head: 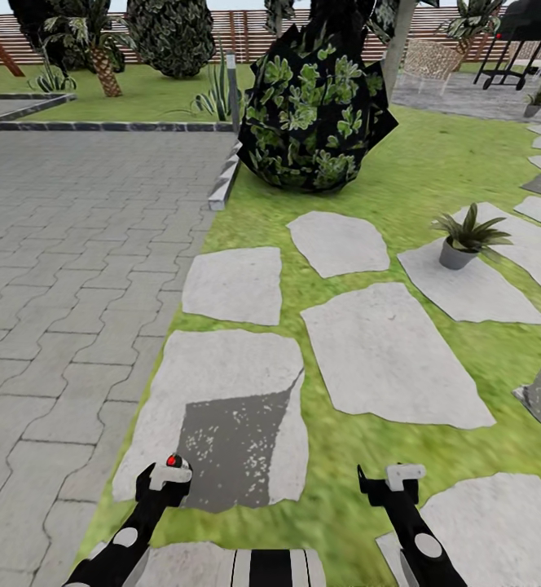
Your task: Pick up the pesticide atomizer in the garden and spray insectifuge to fully cover both potted plants in the garden.
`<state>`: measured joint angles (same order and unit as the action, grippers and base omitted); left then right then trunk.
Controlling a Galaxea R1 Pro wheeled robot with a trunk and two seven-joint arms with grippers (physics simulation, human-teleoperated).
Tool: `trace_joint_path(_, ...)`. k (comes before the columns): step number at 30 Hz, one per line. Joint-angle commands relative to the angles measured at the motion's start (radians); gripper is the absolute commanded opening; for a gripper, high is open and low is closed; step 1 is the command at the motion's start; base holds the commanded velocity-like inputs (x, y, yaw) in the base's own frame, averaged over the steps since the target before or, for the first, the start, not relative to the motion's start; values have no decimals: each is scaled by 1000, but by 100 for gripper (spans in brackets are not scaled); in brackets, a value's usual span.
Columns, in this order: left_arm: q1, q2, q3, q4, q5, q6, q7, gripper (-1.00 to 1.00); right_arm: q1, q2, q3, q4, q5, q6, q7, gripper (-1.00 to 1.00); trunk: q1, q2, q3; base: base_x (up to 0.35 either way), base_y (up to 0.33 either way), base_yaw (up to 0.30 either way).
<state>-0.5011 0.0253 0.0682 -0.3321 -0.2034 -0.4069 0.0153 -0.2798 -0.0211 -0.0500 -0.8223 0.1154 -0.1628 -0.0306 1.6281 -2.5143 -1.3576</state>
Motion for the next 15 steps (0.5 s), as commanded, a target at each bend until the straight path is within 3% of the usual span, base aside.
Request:
trace_joint_path(1, 0, -1, 7, 1, -10, -4, 2, 100, -1, 1, -1, 0, 10, -2, -3, 100, 0, 0, -1, 0, 0, -34)
trace_joint_path(8, 0, -1, 8, 2, -4, -5, 2, 100, -1, 1, -1, -4, 8, -2, -5, 100, 0, 0, -2, 0, 0, -7)
trace_joint_path(15, 10, -1, 11, 0, -1, -6, 3, 100, 0, 2, -1, -4, 7, -2, -5, 100, 3, -2, -39, 0, 0, 0)
